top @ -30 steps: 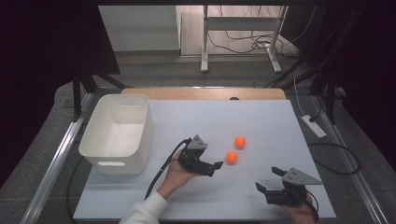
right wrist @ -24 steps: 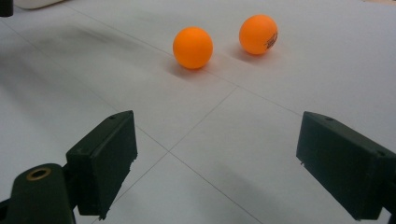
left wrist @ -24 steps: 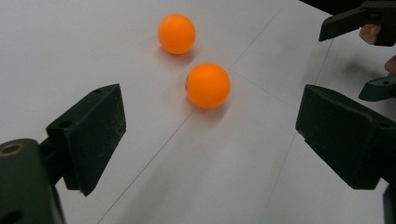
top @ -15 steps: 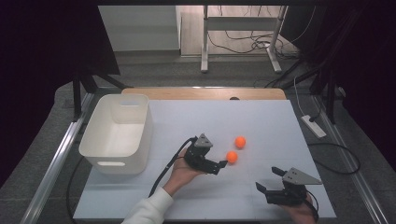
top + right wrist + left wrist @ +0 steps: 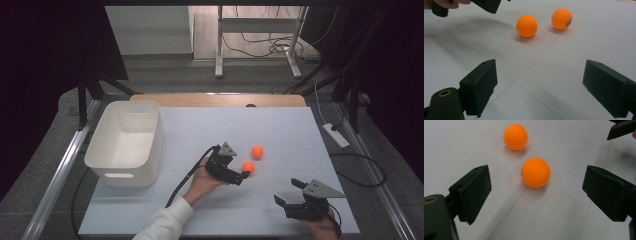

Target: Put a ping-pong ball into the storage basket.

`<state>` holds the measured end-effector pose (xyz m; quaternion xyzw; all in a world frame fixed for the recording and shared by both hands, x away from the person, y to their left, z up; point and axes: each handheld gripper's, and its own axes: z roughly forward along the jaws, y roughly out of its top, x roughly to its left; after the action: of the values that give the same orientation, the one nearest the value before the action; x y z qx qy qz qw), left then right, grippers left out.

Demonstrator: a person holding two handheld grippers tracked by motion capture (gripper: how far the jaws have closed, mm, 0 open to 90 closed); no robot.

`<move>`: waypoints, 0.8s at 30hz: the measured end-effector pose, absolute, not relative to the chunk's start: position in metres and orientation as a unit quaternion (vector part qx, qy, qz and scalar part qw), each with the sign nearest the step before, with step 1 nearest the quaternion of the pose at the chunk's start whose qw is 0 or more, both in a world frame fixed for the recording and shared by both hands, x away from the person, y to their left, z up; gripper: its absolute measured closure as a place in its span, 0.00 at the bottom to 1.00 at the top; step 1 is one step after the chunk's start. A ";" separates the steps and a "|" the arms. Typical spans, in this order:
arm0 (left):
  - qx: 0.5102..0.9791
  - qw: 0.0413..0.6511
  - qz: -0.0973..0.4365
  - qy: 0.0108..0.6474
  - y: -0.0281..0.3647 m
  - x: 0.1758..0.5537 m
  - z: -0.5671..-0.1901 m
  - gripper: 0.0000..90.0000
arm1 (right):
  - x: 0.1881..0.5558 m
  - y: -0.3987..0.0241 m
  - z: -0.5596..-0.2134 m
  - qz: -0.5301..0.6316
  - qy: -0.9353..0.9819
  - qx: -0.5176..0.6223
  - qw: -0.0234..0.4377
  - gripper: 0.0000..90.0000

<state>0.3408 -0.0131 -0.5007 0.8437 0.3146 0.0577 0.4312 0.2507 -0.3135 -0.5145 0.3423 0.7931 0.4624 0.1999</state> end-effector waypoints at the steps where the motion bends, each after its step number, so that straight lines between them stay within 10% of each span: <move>1: 0.845 0.429 0.058 0.314 -0.014 0.342 -0.501 0.10 | 0.251 -0.314 -0.514 0.461 0.794 0.342 0.200 0.14; 24: 0.856 0.410 0.053 0.310 -0.035 0.354 -0.508 0.10 | 0.251 -0.313 -0.515 0.462 0.794 0.341 0.199 0.14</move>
<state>0.3540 -0.0351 -0.5081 0.8560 0.3099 0.0530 0.4104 0.2508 -0.3133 -0.5147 0.3407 0.7943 0.4618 0.1993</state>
